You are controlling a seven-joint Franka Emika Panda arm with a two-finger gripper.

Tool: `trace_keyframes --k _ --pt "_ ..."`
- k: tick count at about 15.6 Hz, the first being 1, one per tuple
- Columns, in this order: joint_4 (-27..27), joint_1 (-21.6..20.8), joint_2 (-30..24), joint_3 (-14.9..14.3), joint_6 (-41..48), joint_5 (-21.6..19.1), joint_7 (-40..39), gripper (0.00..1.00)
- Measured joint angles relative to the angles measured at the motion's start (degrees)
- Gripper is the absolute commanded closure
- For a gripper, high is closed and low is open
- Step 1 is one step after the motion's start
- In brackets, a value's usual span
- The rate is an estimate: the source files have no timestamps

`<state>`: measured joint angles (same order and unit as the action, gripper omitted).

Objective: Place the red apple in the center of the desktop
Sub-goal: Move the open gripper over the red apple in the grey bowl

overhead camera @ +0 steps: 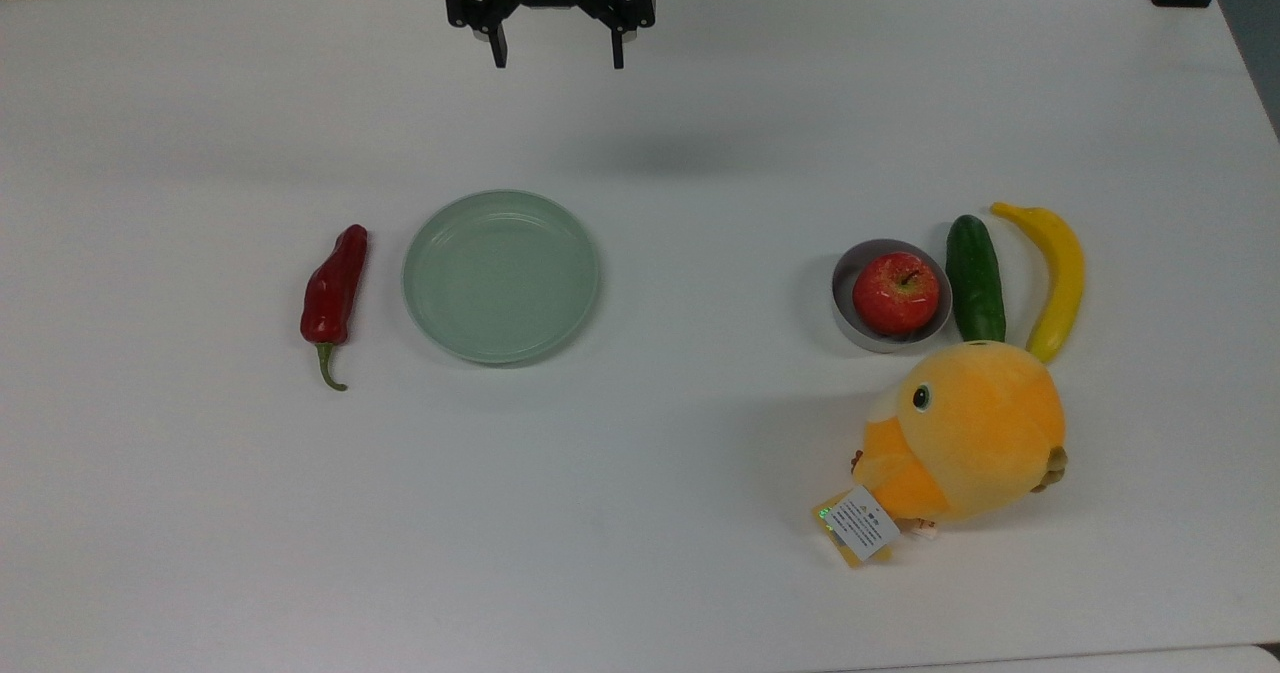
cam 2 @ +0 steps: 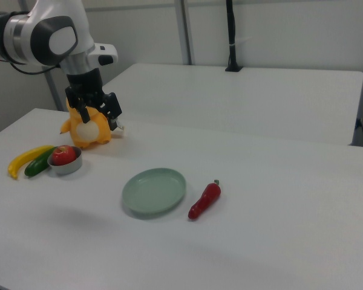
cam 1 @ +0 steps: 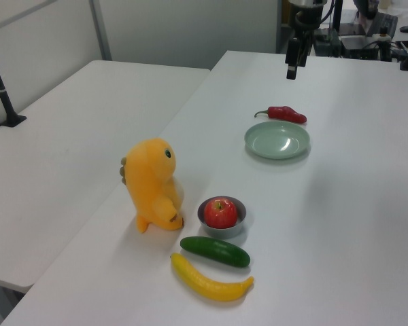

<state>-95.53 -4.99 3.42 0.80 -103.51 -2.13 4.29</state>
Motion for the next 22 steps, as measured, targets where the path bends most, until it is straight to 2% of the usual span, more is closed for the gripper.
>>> trace_keyframes --k 6,13,16,20,22 --pt "-0.13 -0.58 0.95 0.43 0.08 0.0 0.0 0.0" --pt "-0.12 -2.68 4.61 5.65 -4.1 0.01 0.04 0.0" --pt "-0.08 -5.34 5.57 6.13 -4.69 0.01 0.04 0.0" --pt "0.31 -11.22 8.44 6.34 -6.1 0.01 0.06 0.0" --pt "0.45 -14.2 11.05 6.2 -12.46 0.01 0.08 0.0"
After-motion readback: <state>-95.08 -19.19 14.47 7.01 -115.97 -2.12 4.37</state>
